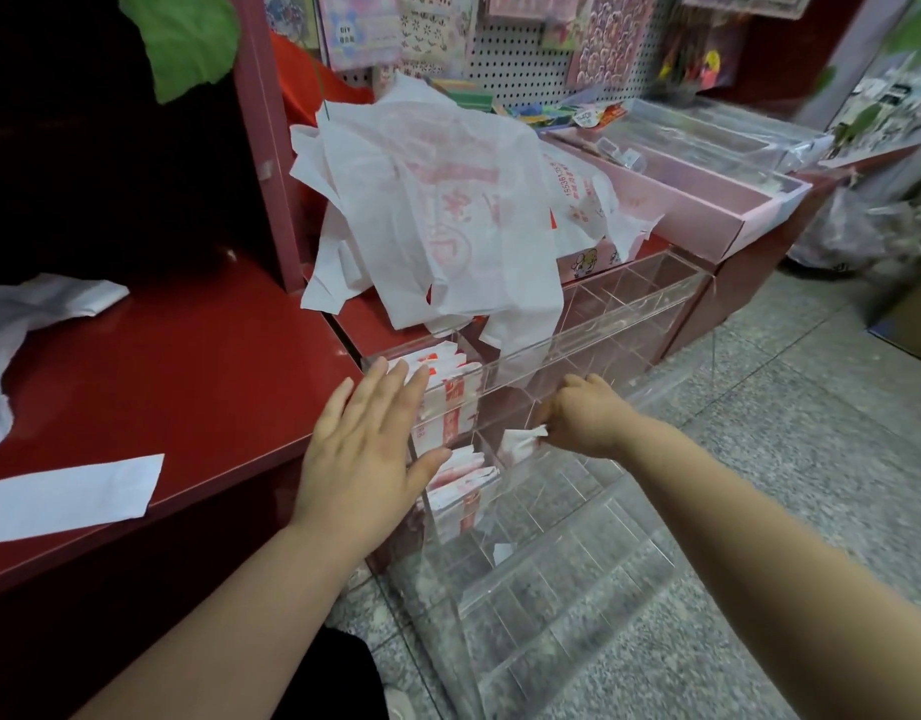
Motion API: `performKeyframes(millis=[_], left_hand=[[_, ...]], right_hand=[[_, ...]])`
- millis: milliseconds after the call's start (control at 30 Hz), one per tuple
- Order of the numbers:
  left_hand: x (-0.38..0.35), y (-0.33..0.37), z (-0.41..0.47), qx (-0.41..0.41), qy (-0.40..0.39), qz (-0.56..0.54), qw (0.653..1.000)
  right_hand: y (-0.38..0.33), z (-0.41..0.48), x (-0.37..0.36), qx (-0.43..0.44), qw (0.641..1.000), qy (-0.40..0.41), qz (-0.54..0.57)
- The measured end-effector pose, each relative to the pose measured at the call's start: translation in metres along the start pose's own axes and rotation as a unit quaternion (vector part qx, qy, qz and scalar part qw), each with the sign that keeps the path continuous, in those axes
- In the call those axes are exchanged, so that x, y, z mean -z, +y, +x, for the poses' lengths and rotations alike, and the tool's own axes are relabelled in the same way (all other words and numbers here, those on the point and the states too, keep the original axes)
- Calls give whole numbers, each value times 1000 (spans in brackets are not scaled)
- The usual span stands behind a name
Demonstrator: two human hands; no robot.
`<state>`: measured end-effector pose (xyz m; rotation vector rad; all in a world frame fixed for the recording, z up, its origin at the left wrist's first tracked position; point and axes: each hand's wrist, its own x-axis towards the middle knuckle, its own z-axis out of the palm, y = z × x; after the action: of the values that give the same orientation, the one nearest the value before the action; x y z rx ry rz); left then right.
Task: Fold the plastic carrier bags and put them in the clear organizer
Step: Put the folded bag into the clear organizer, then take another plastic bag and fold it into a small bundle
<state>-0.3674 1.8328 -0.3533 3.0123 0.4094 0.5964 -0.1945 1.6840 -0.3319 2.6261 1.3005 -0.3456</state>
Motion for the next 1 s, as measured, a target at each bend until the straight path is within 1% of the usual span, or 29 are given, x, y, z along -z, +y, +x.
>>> performKeyframes(millis=[100,167,200,267,333,433,500,533,567,600,633,700,767,833,933,1000], left_hand=[[-1,0,0,-1,11,2,1000],[-2,-1,0,0,19,-4,1000],[-3,-1,-1,1,20,-7,1000],[-2,0,-1,2,13,-13,1000],[1,0,-1,-3,-6,-14,1000],[5,0,-1,-3,-24,-13,1000],[17,3,0,0,-35,-12,999],[18,3,1,-12,-32,-18,999],[16,1,-1,-23,-39,-45,998],[20,1,-3,-18,-62,-66,996],[23,0,-7,-12,-63,-88,994],[28,-10,-23,-11,-15,-135,991],[41,-20,-42,2,2,-159,987],[53,-36,-61,7,38,-168,985],[76,-60,-87,39,104,-146,983],[91,-83,-103,74,143,-115,980]], right_hand=[[-1,3,-3,-9,998,-58,0],[-3,1,-6,-8,996,-89,-20],[-5,0,-8,-5,994,-99,-38],[-9,-1,-12,0,993,-94,-65],[-12,-3,-16,-1,997,-58,-47],[-11,-10,-12,-5,1000,-3,14],[-7,-18,-5,-7,1000,22,14],[-6,-23,-1,-11,999,40,12],[-5,-28,2,-17,998,62,14],[-4,-33,6,-24,996,85,21],[-4,-37,10,-29,993,110,29],[-7,-45,18,-34,984,168,49],[-15,-51,27,-27,966,240,93],[-28,-55,37,-10,946,292,143],[-65,-55,52,35,926,329,183],[-100,-55,64,94,911,345,207]])
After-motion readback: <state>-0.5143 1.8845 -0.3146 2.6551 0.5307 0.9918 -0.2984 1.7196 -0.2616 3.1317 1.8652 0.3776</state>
